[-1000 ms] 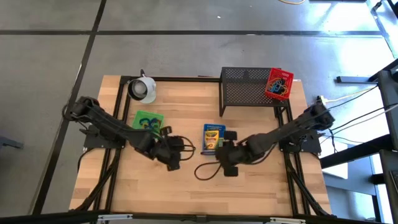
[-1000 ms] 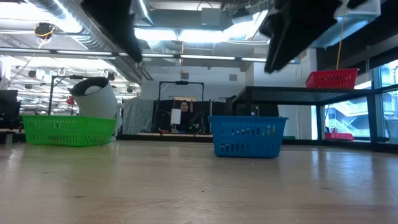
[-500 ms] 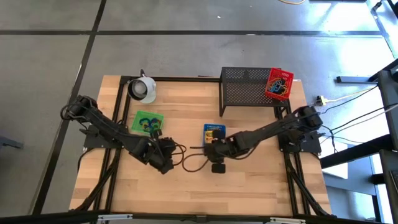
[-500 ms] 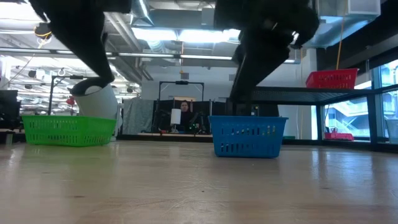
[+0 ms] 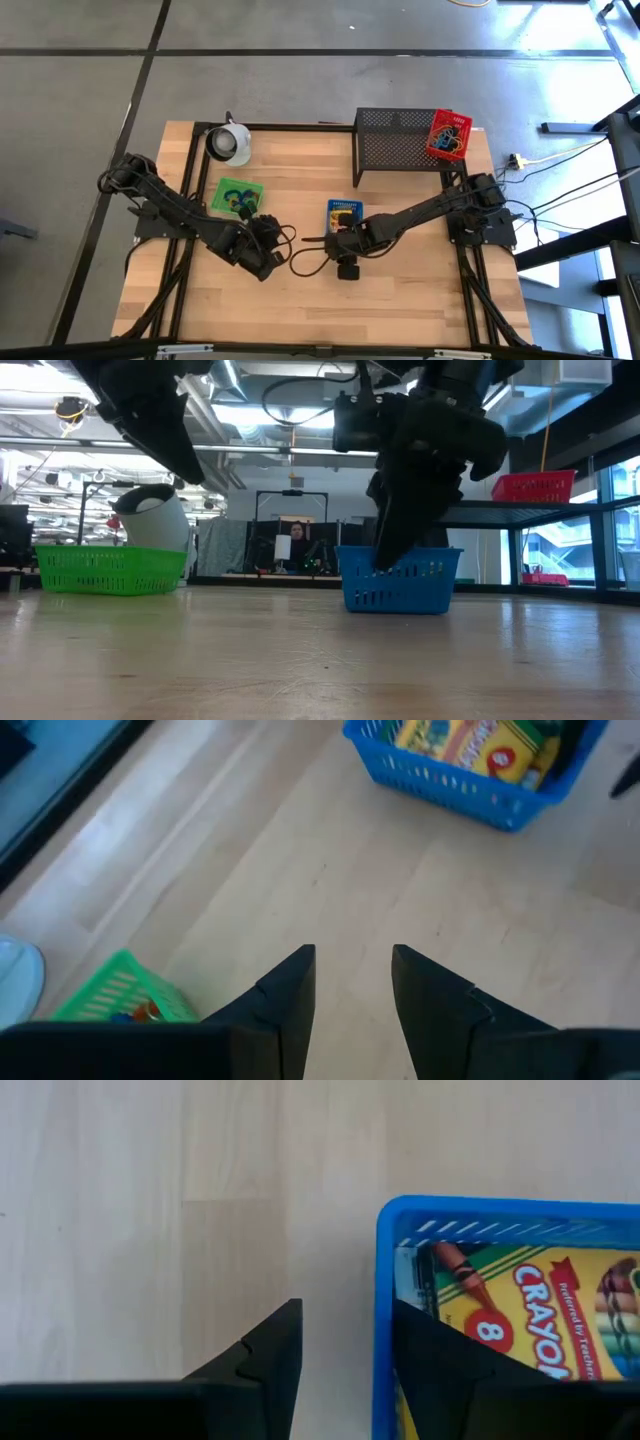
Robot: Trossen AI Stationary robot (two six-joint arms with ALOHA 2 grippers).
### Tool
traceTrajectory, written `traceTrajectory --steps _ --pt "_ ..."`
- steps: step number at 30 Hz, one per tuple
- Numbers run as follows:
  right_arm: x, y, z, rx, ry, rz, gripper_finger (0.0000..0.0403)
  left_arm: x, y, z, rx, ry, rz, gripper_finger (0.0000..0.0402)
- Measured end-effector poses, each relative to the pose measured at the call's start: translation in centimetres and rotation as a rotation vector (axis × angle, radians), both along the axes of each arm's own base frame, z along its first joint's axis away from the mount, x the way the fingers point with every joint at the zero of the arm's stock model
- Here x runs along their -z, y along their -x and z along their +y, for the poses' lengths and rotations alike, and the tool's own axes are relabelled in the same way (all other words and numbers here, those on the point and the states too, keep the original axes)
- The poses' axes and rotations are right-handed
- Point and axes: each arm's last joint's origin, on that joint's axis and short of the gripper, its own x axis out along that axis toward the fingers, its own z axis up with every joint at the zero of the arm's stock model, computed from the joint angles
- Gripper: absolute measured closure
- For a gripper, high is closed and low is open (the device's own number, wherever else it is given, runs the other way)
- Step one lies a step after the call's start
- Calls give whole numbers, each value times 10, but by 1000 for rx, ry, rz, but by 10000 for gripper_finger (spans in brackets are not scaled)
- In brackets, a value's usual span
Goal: Pick & Place Office Desk Supplies
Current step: Put the blue bin containing crayon boxes on the shelf
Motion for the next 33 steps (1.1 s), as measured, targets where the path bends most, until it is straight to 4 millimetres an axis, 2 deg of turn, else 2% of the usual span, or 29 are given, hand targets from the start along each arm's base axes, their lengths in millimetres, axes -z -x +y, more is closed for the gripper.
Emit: traceTrajectory --steps 4,7,17,22,26,33 --pt "2 0 1 -14 -19 14 256 0 0 0 0 -8 -3 275" --pt "4 1 1 -23 -32 31 274 0 0 0 4 -11 0 275" --pt "5 5 0 -18 -19 74 391 0 0 0 4 -18 2 274" --pt "4 7 4 -29 -22 86 390 0 0 0 4 -18 2 274" --pt "-7 15 15 -75 -61 83 395 0 1 0 4 -20 5 274" --pt "-48 39 42 -189 -88 -22 395 0 1 0 4 -22 9 274"
